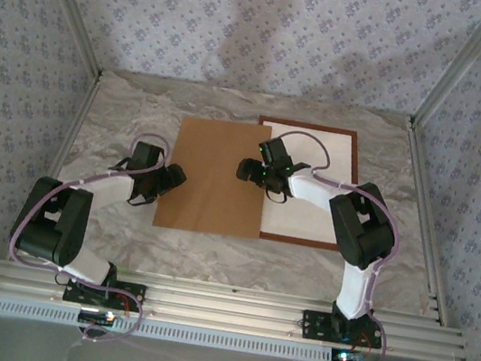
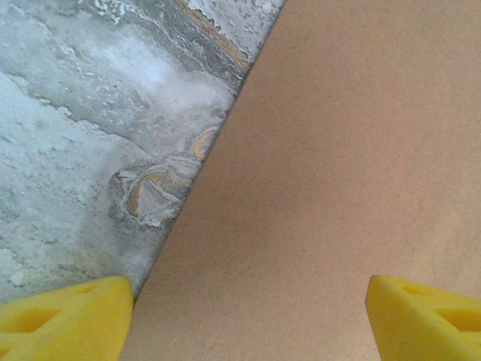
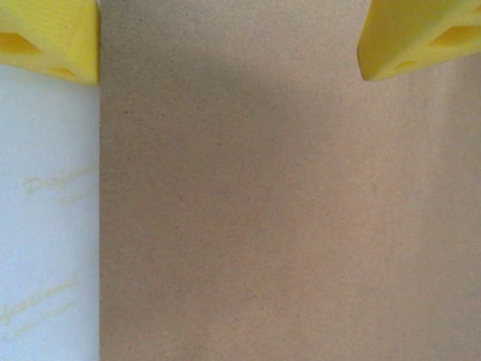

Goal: Put the photo into the frame

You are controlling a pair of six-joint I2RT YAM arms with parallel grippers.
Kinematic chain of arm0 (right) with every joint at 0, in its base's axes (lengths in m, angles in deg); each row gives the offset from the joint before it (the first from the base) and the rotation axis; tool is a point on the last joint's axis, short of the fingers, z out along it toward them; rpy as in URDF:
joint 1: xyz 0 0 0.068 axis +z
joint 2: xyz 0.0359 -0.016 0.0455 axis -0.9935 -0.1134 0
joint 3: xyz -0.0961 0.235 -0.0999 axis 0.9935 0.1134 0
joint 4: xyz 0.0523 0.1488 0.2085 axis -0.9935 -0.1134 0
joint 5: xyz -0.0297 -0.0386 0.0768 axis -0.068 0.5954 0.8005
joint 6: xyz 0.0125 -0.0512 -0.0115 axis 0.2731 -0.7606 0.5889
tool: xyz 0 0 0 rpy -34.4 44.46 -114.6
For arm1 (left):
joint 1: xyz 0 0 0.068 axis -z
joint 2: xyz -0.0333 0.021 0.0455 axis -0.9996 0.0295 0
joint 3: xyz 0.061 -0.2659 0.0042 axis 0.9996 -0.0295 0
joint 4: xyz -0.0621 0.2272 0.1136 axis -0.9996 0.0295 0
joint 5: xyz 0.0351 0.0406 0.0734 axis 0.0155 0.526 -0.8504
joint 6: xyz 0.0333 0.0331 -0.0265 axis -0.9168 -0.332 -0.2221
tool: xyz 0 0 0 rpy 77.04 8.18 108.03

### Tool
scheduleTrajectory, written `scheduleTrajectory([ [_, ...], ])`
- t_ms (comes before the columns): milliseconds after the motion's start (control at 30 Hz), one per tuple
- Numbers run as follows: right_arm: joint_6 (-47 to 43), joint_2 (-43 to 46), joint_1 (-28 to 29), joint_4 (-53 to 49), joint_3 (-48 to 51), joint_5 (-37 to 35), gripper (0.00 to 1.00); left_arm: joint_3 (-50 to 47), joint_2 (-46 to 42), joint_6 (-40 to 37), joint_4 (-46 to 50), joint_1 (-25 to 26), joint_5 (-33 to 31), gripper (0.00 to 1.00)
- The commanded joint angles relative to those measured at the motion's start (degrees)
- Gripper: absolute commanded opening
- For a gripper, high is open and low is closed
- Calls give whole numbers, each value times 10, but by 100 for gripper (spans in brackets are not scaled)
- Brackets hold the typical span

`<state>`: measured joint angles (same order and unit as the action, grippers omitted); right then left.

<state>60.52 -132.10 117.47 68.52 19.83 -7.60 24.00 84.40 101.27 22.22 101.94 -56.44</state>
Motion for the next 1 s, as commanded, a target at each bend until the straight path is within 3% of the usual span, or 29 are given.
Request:
scheduleTrajectory([
  [0,-5,28,5,51,27,52,85,-5,34,7,4,13,59,82],
  [233,15,86,5,154,76,119,80,-7,43,9,-4,13,61,82],
  [467,77,101,16,253,127,161,66,-7,50,11,-12,13,63,83],
  [900,100,101,4,270,119,207,25,-4,48,9,-15,13,63,85],
  [967,98,113,-9,266,120,221,12,3,45,4,-10,13,62,85],
])
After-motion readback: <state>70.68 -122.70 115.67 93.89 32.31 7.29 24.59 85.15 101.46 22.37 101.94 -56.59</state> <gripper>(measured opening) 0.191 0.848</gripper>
